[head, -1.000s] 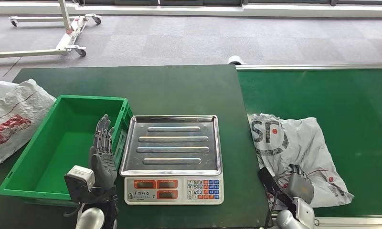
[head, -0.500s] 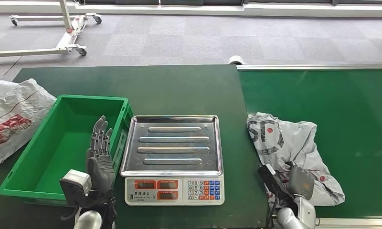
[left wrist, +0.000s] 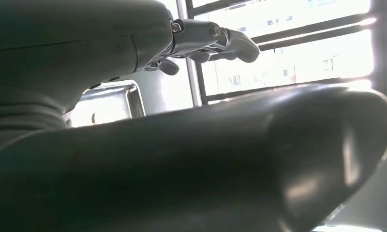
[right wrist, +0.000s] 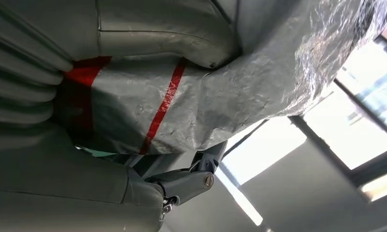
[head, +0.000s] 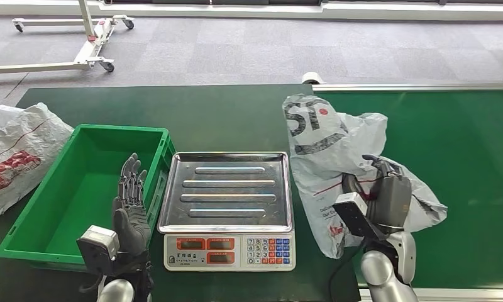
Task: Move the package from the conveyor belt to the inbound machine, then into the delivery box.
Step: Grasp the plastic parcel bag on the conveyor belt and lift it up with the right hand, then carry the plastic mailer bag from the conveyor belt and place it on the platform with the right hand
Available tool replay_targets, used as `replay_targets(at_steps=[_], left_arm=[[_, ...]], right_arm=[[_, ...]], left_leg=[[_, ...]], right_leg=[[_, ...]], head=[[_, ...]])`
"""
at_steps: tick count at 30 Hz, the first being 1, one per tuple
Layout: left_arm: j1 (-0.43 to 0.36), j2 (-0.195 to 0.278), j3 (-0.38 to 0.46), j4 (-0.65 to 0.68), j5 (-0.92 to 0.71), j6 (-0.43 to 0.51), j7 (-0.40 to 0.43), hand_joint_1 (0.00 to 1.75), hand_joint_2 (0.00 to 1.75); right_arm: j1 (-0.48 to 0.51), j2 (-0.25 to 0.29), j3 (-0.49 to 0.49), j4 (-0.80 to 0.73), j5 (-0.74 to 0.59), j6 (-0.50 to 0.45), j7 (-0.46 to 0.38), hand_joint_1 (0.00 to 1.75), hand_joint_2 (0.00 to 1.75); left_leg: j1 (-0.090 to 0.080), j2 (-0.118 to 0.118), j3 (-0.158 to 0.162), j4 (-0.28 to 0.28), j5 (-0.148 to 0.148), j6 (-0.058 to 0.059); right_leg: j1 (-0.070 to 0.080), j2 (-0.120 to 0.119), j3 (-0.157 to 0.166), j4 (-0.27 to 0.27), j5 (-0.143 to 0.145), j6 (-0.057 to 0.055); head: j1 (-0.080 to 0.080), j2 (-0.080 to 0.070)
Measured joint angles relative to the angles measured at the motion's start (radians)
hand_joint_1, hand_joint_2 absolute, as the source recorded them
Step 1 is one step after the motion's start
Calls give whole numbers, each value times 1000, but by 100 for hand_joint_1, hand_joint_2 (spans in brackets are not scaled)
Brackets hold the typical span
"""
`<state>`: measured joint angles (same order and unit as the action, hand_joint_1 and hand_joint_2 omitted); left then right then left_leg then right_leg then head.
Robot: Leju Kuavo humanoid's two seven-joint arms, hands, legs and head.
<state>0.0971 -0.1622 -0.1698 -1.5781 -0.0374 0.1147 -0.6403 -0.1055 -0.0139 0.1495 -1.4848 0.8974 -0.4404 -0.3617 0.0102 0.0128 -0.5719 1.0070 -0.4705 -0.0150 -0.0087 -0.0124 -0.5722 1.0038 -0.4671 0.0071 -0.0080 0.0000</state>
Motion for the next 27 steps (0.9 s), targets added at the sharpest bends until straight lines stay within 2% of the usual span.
replay_targets(at_steps=[2,6,13,15,17,19,23,27], left_arm=[[-11,-1,0,9,0,-6,4,0,0],[-33,-5,0,30,-3,-12,9,0,0],[-57,-6,-8,83,0,-15,5,0,0],[-63,-7,-12,102,2,-12,-3,0,0],[-65,-8,-13,116,3,-9,-8,0,0],[-65,-9,-14,125,3,-7,-10,0,0],[-64,-9,-14,135,3,1,-13,0,0],[-59,-9,-14,132,-4,18,-17,0,0]], right_arm=[[-21,20,75,17,-39,52,-20,175,175],[-84,59,216,75,-85,86,-33,175,175],[-198,104,363,188,-249,196,-101,175,175],[-238,124,401,239,-288,208,-120,87,175],[-271,141,433,283,-325,220,-138,0,87],[-295,153,457,318,-360,233,-146,0,0],[-319,160,479,376,-451,261,-145,0,0],[-318,151,456,408,-643,344,-159,0,0]], left_leg=[[0,0,-1,0,1,-1],[0,0,-1,0,3,-3],[0,0,-2,0,4,-3],[0,0,-2,0,4,-3],[0,0,-2,0,4,-3],[0,0,-2,0,4,-3],[0,0,-3,0,4,-3],[0,0,-3,0,4,-3]], right_leg=[[0,0,-1,1,1,-1],[0,0,-3,1,1,-2],[0,0,-4,2,2,-2],[0,0,-4,2,2,-2],[0,0,-4,2,2,-2],[0,0,-4,2,2,-3],[0,0,-4,2,2,-2],[0,0,-5,1,2,-2]], head=[[0,0],[0,0],[0,0],[0,0],[0,0],[0,0],[0,0],[0,0]])
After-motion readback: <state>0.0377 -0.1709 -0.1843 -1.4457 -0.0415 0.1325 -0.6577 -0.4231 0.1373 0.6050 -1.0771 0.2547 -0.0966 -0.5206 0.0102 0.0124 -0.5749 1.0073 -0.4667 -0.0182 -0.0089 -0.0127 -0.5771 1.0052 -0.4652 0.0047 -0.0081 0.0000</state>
